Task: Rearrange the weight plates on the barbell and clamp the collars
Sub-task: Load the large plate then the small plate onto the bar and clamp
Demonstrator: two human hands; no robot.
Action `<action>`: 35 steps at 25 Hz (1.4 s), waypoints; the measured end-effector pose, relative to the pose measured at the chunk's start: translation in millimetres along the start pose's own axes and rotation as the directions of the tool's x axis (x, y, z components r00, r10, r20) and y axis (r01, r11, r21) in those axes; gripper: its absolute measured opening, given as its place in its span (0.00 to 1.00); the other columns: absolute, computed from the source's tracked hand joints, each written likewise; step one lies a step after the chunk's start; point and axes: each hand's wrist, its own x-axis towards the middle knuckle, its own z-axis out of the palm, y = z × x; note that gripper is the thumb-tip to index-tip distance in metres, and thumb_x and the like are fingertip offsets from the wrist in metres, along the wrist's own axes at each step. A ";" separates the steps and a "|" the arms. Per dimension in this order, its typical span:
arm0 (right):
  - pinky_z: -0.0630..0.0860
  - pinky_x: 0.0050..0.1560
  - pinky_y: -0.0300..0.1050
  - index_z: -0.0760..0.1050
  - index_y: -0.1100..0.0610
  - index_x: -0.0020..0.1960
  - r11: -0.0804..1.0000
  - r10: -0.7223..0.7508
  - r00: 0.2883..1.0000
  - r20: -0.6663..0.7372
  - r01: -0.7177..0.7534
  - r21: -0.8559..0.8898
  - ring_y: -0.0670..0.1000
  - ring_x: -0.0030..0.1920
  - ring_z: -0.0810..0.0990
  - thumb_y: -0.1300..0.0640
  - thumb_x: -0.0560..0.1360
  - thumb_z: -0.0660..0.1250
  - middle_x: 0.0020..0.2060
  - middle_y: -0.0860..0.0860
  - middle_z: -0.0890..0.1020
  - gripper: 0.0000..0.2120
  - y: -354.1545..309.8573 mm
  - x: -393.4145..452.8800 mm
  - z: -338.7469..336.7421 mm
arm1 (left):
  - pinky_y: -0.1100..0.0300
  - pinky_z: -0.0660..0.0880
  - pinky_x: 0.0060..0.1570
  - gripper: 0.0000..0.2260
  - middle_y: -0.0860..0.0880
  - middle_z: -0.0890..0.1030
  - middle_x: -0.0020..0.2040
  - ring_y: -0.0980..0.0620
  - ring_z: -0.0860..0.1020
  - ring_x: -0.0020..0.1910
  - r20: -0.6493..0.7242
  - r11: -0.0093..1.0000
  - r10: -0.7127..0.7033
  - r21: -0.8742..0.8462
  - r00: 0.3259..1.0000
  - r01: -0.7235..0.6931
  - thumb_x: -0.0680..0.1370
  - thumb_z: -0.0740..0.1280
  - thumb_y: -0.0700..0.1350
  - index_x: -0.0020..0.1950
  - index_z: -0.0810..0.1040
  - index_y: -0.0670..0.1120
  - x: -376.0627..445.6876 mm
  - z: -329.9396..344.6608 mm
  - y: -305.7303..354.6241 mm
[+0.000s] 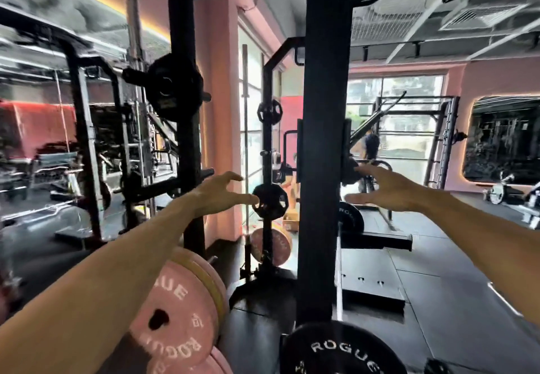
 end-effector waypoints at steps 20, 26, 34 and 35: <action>0.62 0.63 0.42 0.56 0.45 0.78 0.987 -0.161 0.976 0.147 0.157 0.039 0.53 0.73 0.65 0.39 0.70 0.72 0.77 0.50 0.60 0.43 -358.2 157.8 243.9 | 0.55 0.68 0.60 0.39 0.45 0.68 0.75 0.48 0.72 0.65 -0.093 0.995 -0.094 0.009 0.991 0.095 0.67 0.75 0.65 0.74 0.67 0.53 -22.5 -305.3 -335.3; 0.66 0.68 0.47 0.56 0.45 0.78 0.985 -0.170 0.981 0.091 0.171 0.001 0.52 0.69 0.69 0.35 0.68 0.71 0.76 0.54 0.62 0.45 -369.3 252.7 265.7 | 0.56 0.67 0.60 0.39 0.47 0.69 0.74 0.49 0.71 0.66 -0.114 0.999 -0.005 0.052 0.993 0.011 0.67 0.73 0.66 0.74 0.67 0.53 72.5 -328.3 -367.3; 0.67 0.58 0.44 0.61 0.56 0.76 0.982 -0.180 0.950 -0.254 0.159 -0.101 0.55 0.65 0.72 0.43 0.78 0.64 0.71 0.58 0.70 0.31 -401.6 375.8 196.3 | 0.57 0.73 0.54 0.29 0.43 0.76 0.66 0.46 0.77 0.58 -0.278 0.981 0.192 0.075 0.941 -0.178 0.74 0.74 0.57 0.71 0.71 0.48 221.0 -382.7 -336.7; 0.67 0.59 0.44 0.62 0.57 0.75 0.982 -0.178 0.932 -0.317 0.148 -0.117 0.56 0.66 0.72 0.43 0.79 0.64 0.70 0.58 0.70 0.30 -406.7 388.4 185.5 | 0.59 0.71 0.51 0.28 0.43 0.77 0.64 0.46 0.77 0.55 -0.305 0.974 0.224 0.092 0.925 -0.206 0.74 0.73 0.55 0.71 0.71 0.48 238.7 -390.9 -331.2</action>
